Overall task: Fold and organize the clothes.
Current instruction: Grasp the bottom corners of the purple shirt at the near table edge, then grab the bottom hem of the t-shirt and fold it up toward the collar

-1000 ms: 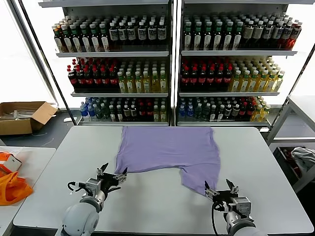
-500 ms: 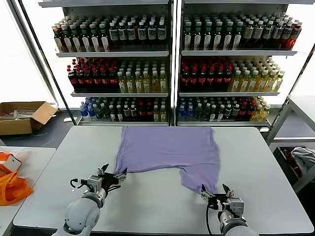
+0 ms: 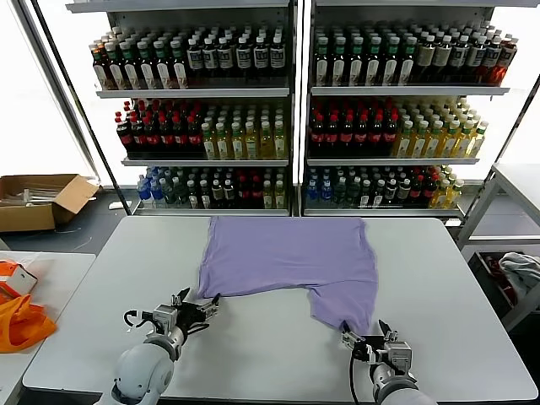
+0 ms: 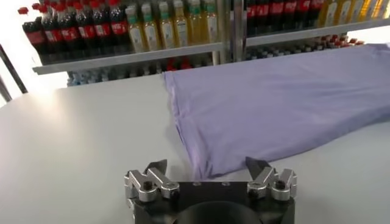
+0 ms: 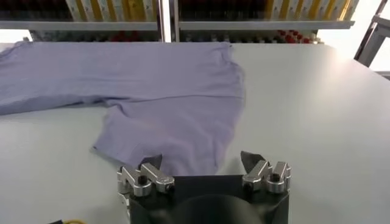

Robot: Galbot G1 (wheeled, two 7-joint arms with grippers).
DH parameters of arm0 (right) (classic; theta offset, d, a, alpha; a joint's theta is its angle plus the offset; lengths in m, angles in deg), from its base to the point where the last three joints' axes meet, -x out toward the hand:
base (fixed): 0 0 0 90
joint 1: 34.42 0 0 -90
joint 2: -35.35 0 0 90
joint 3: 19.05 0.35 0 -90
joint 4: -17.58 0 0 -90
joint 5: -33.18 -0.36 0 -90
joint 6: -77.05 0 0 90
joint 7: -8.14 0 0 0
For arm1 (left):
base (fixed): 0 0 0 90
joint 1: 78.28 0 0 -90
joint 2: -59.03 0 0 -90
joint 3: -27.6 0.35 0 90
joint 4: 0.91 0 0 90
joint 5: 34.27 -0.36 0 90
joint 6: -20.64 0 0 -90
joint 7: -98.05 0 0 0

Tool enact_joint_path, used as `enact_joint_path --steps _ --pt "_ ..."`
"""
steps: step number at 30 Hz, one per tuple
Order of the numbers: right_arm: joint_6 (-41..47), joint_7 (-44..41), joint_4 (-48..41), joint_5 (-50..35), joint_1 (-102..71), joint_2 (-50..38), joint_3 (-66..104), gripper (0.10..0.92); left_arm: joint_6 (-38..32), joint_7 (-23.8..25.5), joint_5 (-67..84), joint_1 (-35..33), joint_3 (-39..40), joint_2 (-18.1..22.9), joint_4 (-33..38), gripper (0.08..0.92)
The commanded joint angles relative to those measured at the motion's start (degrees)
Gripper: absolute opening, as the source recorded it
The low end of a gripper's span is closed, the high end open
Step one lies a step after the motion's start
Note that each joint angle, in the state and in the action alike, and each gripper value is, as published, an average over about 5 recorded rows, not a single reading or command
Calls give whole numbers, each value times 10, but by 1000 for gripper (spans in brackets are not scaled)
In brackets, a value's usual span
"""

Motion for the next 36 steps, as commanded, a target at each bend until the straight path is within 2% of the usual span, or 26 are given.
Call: enact_joint_path --steps 1,16,21,36 --pt "2 0 -3 4 -3 2 -5 691 -1 2 -5 -19 5 2 2 640" --pt "-17 -12 -5 16 -10 0 0 258 -4 4 -12 -29 14 5 13 206" --pt "-25 -17 0 22 -8 1 6 127 -19 2 -13 -30 14 12 14 99" --pt "-53 -41 60 82 -10 14 18 107 -75 -5 -19 -48 2 39 58 84"
